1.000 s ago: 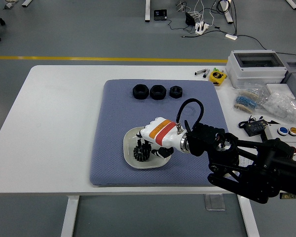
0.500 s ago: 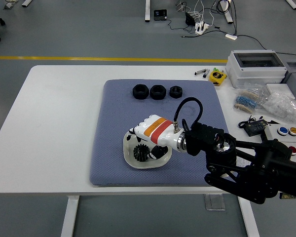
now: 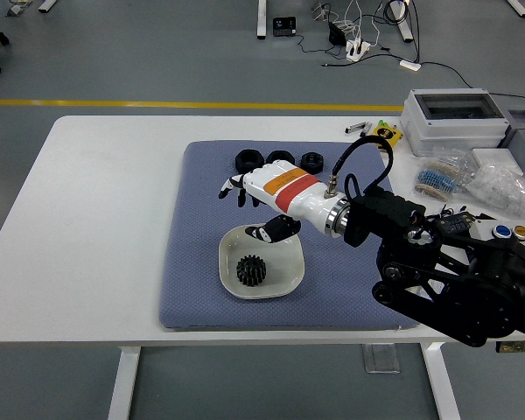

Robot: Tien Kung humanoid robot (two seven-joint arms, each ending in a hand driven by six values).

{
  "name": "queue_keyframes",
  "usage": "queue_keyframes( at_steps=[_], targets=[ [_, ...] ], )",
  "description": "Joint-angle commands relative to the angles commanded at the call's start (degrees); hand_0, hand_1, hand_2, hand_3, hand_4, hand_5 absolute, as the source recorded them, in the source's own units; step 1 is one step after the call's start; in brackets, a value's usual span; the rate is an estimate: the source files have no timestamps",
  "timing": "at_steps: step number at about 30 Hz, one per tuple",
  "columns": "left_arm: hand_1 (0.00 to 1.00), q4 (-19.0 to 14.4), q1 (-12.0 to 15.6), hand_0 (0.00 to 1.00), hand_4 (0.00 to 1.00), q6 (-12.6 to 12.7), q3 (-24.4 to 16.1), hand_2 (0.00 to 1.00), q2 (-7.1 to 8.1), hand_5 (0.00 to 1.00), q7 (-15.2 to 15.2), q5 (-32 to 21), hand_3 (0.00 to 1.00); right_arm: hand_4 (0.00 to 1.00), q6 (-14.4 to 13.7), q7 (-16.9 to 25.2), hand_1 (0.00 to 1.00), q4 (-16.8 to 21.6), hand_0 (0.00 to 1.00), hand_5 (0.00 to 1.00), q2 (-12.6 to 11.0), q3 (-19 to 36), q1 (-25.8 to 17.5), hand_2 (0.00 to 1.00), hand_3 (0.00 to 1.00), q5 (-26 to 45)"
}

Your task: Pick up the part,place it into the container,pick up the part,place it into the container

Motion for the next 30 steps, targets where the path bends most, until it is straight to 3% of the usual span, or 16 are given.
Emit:
queue_keyframes(
  at_steps=[4, 7, 10, 11, 14, 16, 17, 22, 23, 28, 29, 30],
  targets=[
    [0.608, 0.0, 0.1, 0.711, 0.616, 0.0, -0.3, 0.64, 0.0, 0.689, 0.0, 0.2, 0.563, 0.76, -0.1, -0.4, 0.448, 0.1, 0.372, 0.05, -0.7, 1.4, -0.5, 0.539, 0.722, -0.2],
    [0.61, 0.0, 0.1, 0.711, 0.616, 0.1, -0.3, 0.641, -0.03, 0.688, -0.1, 0.1, 0.563, 0.72, -2.2, 0.4, 0.449, 0.0, 0.376, 0.04, -1.4, 2.8, -1.4, 0.531, 0.71, 1.1],
    [0.61, 0.0, 0.1, 0.711, 0.616, 0.1, 0.4, 0.641, -0.01, 0.688, -0.2, -0.4, 0.563, 0.72, -5.0, 2.3, 0.449, -0.4, 0.376, 0.04, -2.0, 4.6, -2.8, 0.531, 0.71, 5.9],
    [0.616, 0.0, 0.1, 0.71, 0.618, 0.1, 0.9, 0.64, -0.02, 0.69, -0.2, -0.9, 0.563, 0.69, -6.4, 3.0, 0.472, -0.3, 0.411, 0.13, -2.4, 5.1, -3.5, 0.547, 0.656, 8.5],
    [0.616, 0.0, 0.2, 0.71, 0.618, 0.0, 1.5, 0.64, -0.12, 0.69, -0.2, -1.2, 0.563, 0.69, -7.8, 3.4, 0.472, 0.8, 0.411, 0.13, -3.6, 5.4, -4.5, 0.547, 0.656, 15.5],
    [0.616, 0.0, 0.1, 0.71, 0.618, 0.0, 1.5, 0.64, -0.19, 0.69, -0.3, -1.2, 0.563, 0.69, -7.4, 4.5, 0.472, 2.0, 0.411, 0.13, -4.8, 6.0, -5.3, 0.547, 0.656, 20.4],
    [0.616, 0.0, 0.1, 0.709, 0.616, 0.0, 1.4, 0.637, -0.21, 0.688, -0.3, -1.2, 0.563, 0.747, -7.0, 5.1, 0.506, 2.6, 0.394, 0.24, -5.3, 6.3, -5.6, 0.576, 0.645, 23.0],
    [0.616, 0.0, 0.1, 0.709, 0.616, 0.1, 1.7, 0.637, -0.21, 0.688, -0.6, -1.8, 0.563, 0.747, -3.8, 10.3, 0.506, 6.8, 0.394, 0.24, -9.3, 9.8, -8.6, 0.576, 0.645, 34.9],
    [0.618, 0.0, 0.1, 0.708, 0.615, 0.1, 1.7, 0.634, -0.2, 0.687, -0.6, -1.8, 0.563, 0.929, -3.2, 11.4, 0.658, 7.3, 0.544, 0.406, -9.8, 10.3, -9.1, 0.736, 0.742, 37.1],
    [0.618, 0.0, 0.4, 0.708, 0.615, 0.0, 2.2, 0.634, 0.04, 0.687, -0.8, -2.2, 0.563, 0.929, 0.5, 16.7, 0.658, 9.7, 0.544, 0.406, -12.0, 14.0, -12.8, 0.736, 0.742, 49.4],
    [0.62, 0.0, 0.5, 0.709, 0.615, -0.1, 2.3, 0.633, 0.09, 0.687, -0.9, -2.4, 0.564, 0.973, 1.3, 17.7, 0.703, 10.0, 0.642, 0.462, -12.2, 14.9, -13.8, 0.773, 0.819, 51.7],
    [0.62, 0.0, 0.6, 0.709, 0.615, -0.1, 2.4, 0.633, 0.11, 0.687, -0.9, -2.6, 0.564, 0.973, 1.9, 18.6, 0.703, 10.2, 0.642, 0.462, -12.3, 15.7, -14.8, 0.773, 0.819, 54.3]
  ],
)
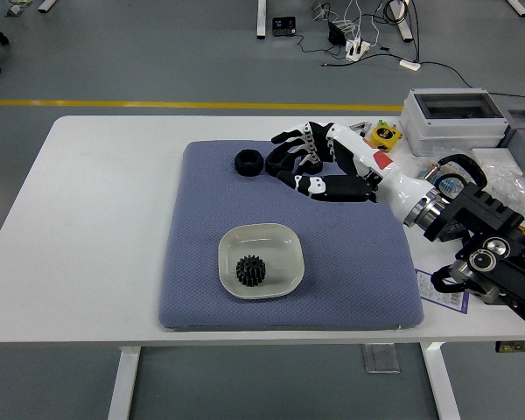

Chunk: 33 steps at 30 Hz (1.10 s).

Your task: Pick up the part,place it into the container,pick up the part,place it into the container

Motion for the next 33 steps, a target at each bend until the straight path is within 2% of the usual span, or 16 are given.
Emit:
queue_keyframes(
  at_steps=[4, 5, 10, 11, 17, 20, 23, 26, 33],
  targets=[
    [0.62, 0.0, 0.0, 0.709, 0.615, -0.2, 0.2, 0.633, 0.1, 0.687, 0.0, 0.4, 0.564, 0.973, 1.0, 2.3, 0.703, 0.3, 0.642, 0.462, -0.2, 2.0, -3.4, 0.773, 0.819, 9.7],
    [0.619, 0.0, -0.1, 0.71, 0.615, -0.3, 0.4, 0.631, 0.13, 0.687, 0.0, 0.4, 0.564, 0.977, 1.4, 2.4, 0.744, 0.4, 0.711, 0.474, -0.4, 2.3, -4.2, 0.805, 0.845, 11.9],
    [0.619, 0.0, -0.5, 0.71, 0.615, -0.5, 1.3, 0.631, 0.04, 0.687, -0.1, -0.5, 0.564, 0.977, 2.0, 2.6, 0.744, 0.2, 0.711, 0.474, -1.4, 4.4, -7.6, 0.805, 0.845, 24.2],
    [0.621, 0.0, -0.6, 0.71, 0.614, -0.5, 1.5, 0.635, 0.01, 0.688, -0.2, -0.9, 0.563, 0.978, 2.1, 2.7, 0.764, 0.2, 0.748, 0.482, -1.6, 4.8, -8.2, 0.814, 0.847, 26.4],
    [0.622, 0.0, -1.0, 0.709, 0.615, -0.6, 2.2, 0.634, 0.0, 0.69, -0.2, -1.4, 0.564, 0.974, 2.2, 3.3, 0.764, 0.0, 0.755, 0.485, -2.5, 7.2, -10.7, 0.814, 0.848, 40.4],
    [0.622, 0.0, -1.3, 0.709, 0.615, -0.7, 3.5, 0.634, -0.08, 0.69, -0.7, -3.4, 0.564, 0.974, 2.1, 3.6, 0.764, 0.0, 0.755, 0.485, -3.0, 8.2, -11.2, 0.814, 0.848, 46.9],
    [0.622, 0.0, -1.1, 0.709, 0.615, -0.5, 3.6, 0.634, -0.17, 0.69, -1.3, -4.8, 0.564, 0.974, 2.1, 3.4, 0.764, 0.5, 0.755, 0.485, -4.1, 8.4, -11.2, 0.814, 0.848, 47.3],
    [0.624, 0.0, -0.8, 0.71, 0.614, -0.1, 2.7, 0.636, -0.15, 0.689, -1.3, -3.6, 0.565, 0.976, 2.0, 3.2, 0.766, 1.5, 0.765, 0.491, -5.2, 9.4, -12.2, 0.816, 0.847, 45.6],
    [0.627, 0.0, -0.1, 0.709, 0.614, 0.0, 1.6, 0.635, -0.17, 0.69, -1.3, -1.7, 0.563, 0.975, 2.5, 3.4, 0.77, 2.4, 0.766, 0.492, -5.4, 11.3, -14.8, 0.819, 0.847, 44.4]
  ],
)
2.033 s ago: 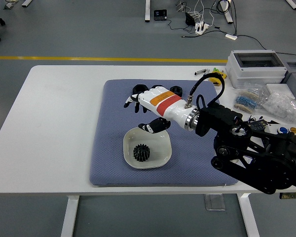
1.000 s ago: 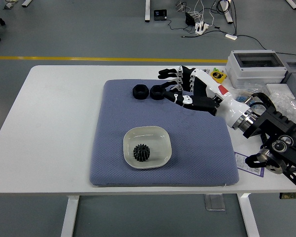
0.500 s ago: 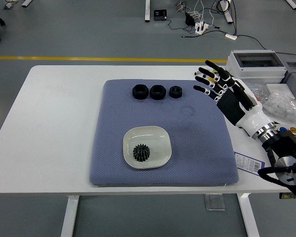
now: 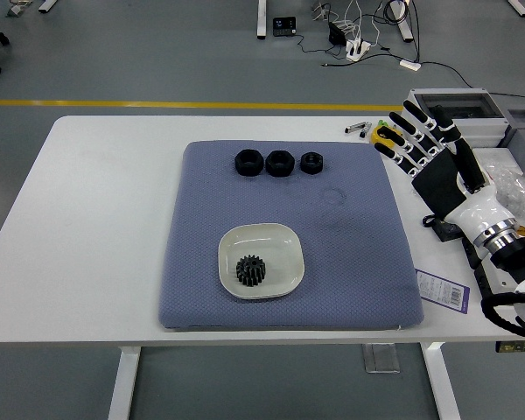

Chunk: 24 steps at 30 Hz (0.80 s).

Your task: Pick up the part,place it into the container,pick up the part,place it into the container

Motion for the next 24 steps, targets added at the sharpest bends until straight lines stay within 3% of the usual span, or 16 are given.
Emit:
queue_keyframes(
  at_steps=[14, 19, 21, 24],
  targets=[
    [0.635, 0.0, 2.0, 0.708, 0.614, 0.1, -0.1, 0.636, 0.31, 0.691, 0.4, 2.3, 0.564, 0.974, 0.5, 0.2, 0.778, 1.3, 0.776, 0.493, 0.6, 3.2, -4.3, 0.82, 0.841, -5.1],
    [0.634, 0.0, 1.6, 0.707, 0.615, 0.1, 0.5, 0.636, 0.28, 0.692, 0.3, 1.7, 0.564, 0.973, -4.8, 3.3, 0.781, 0.9, 0.797, 0.493, 1.1, 5.2, -4.2, 0.821, 0.837, -15.1],
    [0.633, 0.0, 1.4, 0.708, 0.615, 0.1, 0.7, 0.635, 0.22, 0.691, 0.2, 1.3, 0.564, 0.971, -6.2, 3.9, 0.793, 0.7, 0.847, 0.497, 1.2, 5.7, -4.2, 0.824, 0.833, -19.3],
    [0.633, 0.0, 1.2, 0.708, 0.615, 0.3, 0.5, 0.635, 0.06, 0.691, 0.0, 0.6, 0.564, 0.971, -7.4, 4.0, 0.793, 0.1, 0.847, 0.497, 1.4, 6.8, -4.4, 0.824, 0.833, -24.3]
  ],
)
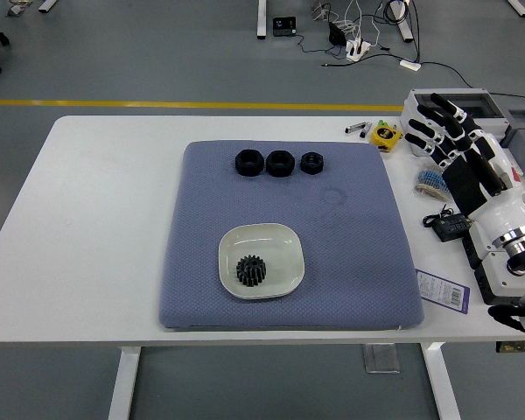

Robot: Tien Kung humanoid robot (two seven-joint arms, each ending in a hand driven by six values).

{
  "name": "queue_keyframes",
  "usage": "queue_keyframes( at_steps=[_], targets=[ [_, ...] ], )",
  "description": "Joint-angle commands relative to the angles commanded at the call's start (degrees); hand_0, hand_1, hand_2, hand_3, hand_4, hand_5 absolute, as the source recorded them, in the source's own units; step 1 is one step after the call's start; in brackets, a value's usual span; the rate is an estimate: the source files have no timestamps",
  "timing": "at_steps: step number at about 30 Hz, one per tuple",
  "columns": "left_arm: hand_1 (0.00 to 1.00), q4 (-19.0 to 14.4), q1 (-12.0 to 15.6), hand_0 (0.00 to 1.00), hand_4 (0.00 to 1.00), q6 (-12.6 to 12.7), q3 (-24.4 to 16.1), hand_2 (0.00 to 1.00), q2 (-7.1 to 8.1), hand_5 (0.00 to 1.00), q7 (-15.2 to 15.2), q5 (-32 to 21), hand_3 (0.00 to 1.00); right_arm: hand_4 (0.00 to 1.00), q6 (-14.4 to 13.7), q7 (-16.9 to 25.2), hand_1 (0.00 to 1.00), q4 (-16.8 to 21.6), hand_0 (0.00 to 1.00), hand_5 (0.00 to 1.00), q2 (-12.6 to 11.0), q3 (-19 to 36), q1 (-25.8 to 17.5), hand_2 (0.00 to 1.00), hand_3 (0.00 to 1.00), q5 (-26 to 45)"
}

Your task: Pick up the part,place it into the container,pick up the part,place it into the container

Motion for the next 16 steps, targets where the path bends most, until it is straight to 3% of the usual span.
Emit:
queue_keyframes(
  at_steps=[2, 3, 8, 9, 16],
  targets=[
    [0.633, 0.0, -0.1, 0.708, 0.615, 0.0, -0.1, 0.635, -0.08, 0.691, -0.1, -0.1, 0.564, 0.971, -0.2, -0.3, 0.793, -0.3, 0.847, 0.497, 0.1, 0.5, -0.1, 0.824, 0.833, -0.8],
    [0.631, 0.0, -0.2, 0.708, 0.615, 0.1, -0.2, 0.636, -0.12, 0.69, -0.1, -0.1, 0.564, 0.974, -0.2, -0.4, 0.822, -0.5, 0.905, 0.495, 0.2, 0.6, -0.2, 0.834, 0.835, -1.0],
    [0.631, 0.0, -0.5, 0.708, 0.615, 0.1, -0.5, 0.636, -0.25, 0.69, -0.1, -0.3, 0.564, 0.974, -0.2, -0.5, 0.822, -1.1, 0.905, 0.495, 0.4, 1.3, -0.6, 0.834, 0.835, -0.9],
    [0.63, 0.0, -0.5, 0.709, 0.616, 0.1, -0.5, 0.637, -0.28, 0.69, -0.1, -0.4, 0.562, 0.998, -0.1, -0.5, 0.858, -1.2, 0.998, 0.561, 0.5, 1.6, -0.6, 0.871, 0.859, -0.8],
    [0.63, 0.0, -0.9, 0.709, 0.616, 0.1, -0.6, 0.637, -0.46, 0.69, -0.2, -1.0, 0.562, 0.998, 0.9, -2.4, 0.858, -1.9, 0.998, 0.561, 0.5, 3.2, -0.9, 0.871, 0.859, -0.5]
  ],
)
